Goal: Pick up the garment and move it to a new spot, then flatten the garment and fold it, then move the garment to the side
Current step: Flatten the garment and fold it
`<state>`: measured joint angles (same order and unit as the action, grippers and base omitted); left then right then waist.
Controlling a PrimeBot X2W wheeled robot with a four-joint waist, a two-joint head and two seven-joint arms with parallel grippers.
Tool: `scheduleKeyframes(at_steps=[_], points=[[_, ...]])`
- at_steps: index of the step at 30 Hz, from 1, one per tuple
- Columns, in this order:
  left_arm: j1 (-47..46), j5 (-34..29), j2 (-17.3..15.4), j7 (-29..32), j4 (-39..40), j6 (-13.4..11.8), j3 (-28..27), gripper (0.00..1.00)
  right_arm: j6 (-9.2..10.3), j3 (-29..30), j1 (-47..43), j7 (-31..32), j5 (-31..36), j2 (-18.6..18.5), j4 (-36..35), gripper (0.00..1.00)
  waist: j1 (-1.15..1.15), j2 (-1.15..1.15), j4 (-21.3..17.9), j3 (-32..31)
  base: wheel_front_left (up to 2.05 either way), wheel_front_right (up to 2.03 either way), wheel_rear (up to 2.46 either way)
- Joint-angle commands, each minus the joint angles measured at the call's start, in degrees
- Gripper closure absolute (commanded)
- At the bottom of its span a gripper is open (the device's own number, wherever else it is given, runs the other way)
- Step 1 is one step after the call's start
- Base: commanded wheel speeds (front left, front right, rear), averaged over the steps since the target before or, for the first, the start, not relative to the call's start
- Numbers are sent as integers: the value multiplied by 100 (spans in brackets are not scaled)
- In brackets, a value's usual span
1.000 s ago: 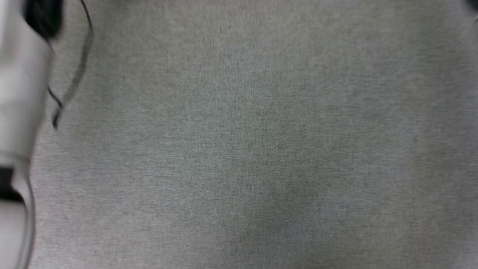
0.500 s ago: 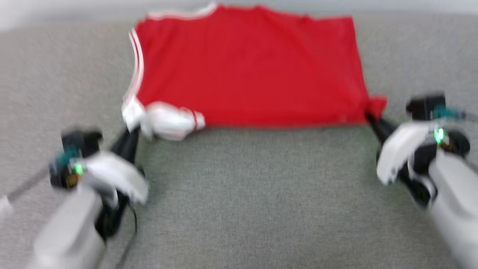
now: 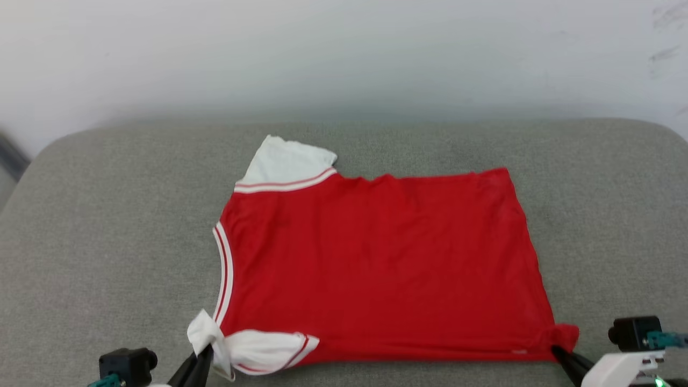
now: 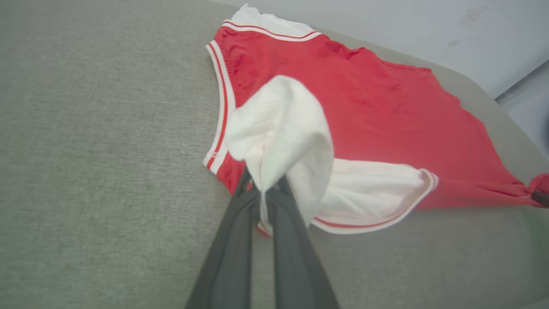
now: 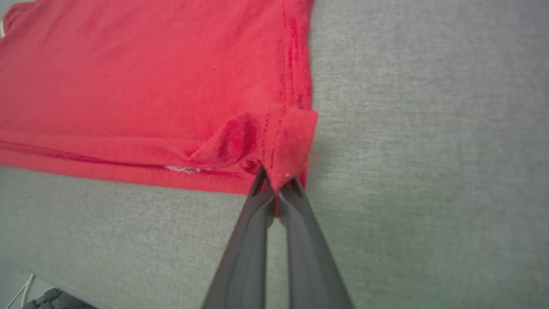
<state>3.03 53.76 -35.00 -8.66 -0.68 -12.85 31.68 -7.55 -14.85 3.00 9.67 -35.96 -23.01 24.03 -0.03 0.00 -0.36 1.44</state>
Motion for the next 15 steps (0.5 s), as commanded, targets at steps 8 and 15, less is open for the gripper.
scheduleKeyframes(at_steps=[8, 15], points=[[266, 38, -335, 230, 862, -414, -135, 100, 11, 1072, -922, 1240, 784, 542, -1580, 100, 3, 0, 21, -34, 0, 0, 0], [-609, -52, -159, 326, 544, -160, -152, 100, 9, 1282, -270, 1808, 1284, 751, -2266, 100, 3, 0, 1, 475, 0, 0, 0]])
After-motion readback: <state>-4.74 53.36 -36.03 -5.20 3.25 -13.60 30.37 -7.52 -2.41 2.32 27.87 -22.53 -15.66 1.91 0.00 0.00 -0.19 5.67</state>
